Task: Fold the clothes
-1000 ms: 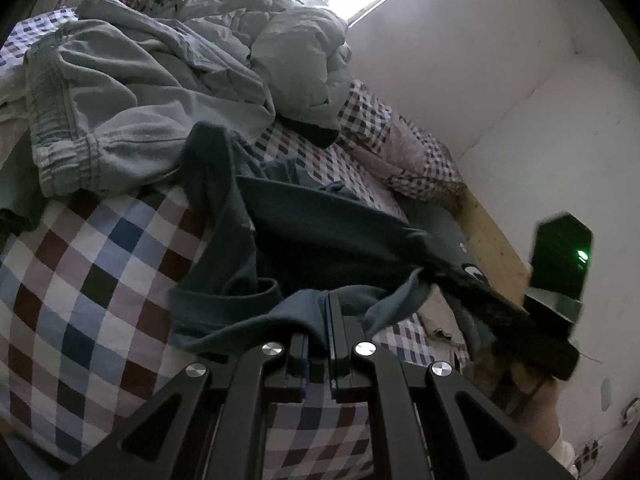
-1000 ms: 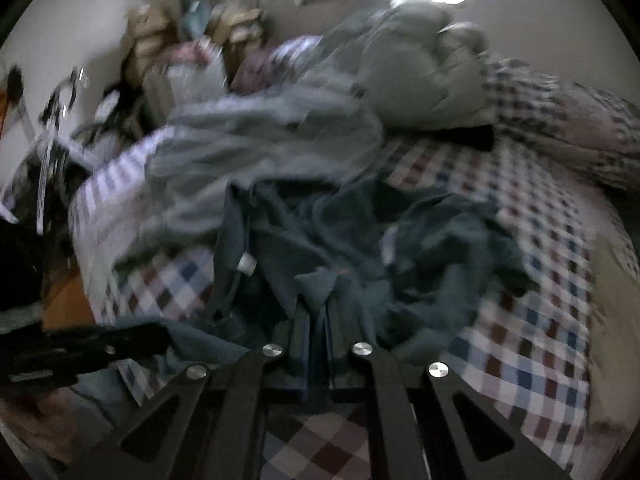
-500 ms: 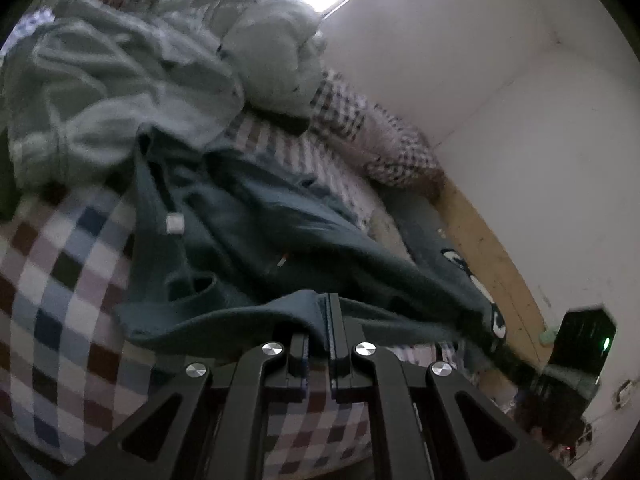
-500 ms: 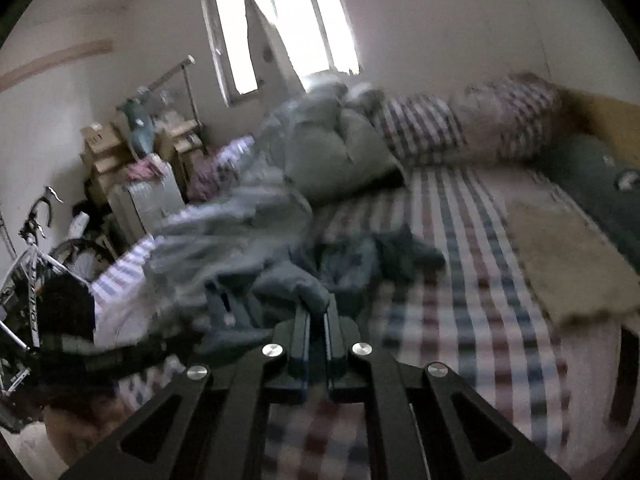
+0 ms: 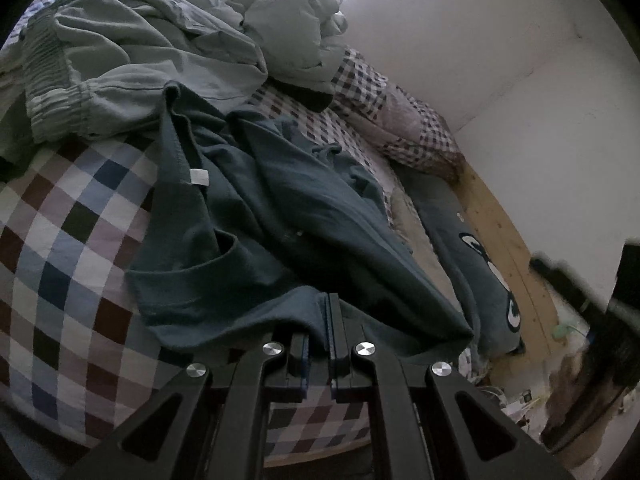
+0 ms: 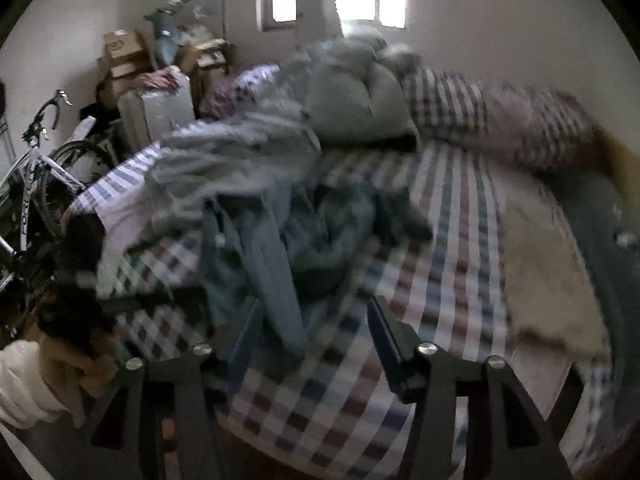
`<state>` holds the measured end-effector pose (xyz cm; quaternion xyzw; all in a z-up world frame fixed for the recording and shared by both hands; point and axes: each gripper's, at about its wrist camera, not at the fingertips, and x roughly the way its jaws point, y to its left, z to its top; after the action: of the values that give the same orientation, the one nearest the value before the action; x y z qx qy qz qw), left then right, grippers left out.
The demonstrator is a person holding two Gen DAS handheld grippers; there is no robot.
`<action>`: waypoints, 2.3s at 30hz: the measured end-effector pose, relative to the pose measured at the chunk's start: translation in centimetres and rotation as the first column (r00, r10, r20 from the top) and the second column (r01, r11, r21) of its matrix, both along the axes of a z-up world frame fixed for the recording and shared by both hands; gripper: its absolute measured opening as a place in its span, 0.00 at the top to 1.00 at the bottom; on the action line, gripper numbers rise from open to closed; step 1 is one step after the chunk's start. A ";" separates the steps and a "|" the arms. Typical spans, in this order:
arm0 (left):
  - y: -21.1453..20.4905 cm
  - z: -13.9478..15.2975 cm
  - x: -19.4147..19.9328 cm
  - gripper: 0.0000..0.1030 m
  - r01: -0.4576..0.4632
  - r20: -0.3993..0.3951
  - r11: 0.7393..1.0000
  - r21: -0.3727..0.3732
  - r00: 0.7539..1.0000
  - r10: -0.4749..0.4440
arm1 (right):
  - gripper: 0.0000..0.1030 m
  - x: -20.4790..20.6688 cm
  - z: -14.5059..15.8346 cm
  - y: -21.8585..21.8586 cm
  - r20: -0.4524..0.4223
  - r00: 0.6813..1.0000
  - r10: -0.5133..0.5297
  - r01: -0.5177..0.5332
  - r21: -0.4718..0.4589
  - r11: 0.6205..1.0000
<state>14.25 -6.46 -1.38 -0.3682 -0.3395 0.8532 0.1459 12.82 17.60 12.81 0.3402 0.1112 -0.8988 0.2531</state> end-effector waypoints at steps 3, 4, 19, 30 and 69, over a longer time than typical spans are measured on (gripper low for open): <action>0.0 -0.2 -0.1 0.94 0.001 0.009 1.000 0.002 1.000 -0.001 | 0.30 -1.8 1.2 -3.1 -0.012 0.998 0.069 -0.069 0.012 0.998; 0.0 -0.3 -0.1 0.94 0.000 0.012 1.000 0.005 1.000 -0.001 | 0.30 -2.8 1.1 -4.4 -0.002 0.995 0.097 -0.097 0.023 0.995; -0.5 -0.6 -0.7 0.94 -0.007 0.021 1.000 0.017 1.000 0.007 | 0.41 -16.3 -10.5 -19.2 0.246 0.950 0.194 -0.252 0.231 0.940; -2.0 -0.5 -0.7 0.94 -0.053 0.028 0.998 0.045 0.998 0.052 | 0.97 -17.9 -11.3 -17.1 0.203 0.975 0.088 -0.136 0.232 0.963; -4.0 4.1 10.1 0.94 -0.145 -0.087 0.989 -0.042 0.986 0.141 | 0.35 -3.8 0.2 4.1 0.099 0.980 -0.172 0.175 -0.021 0.984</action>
<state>24.31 -10.44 2.67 -0.3102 -0.3380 0.8840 0.0894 9.04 21.75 12.96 0.3878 0.0555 -0.9015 0.1838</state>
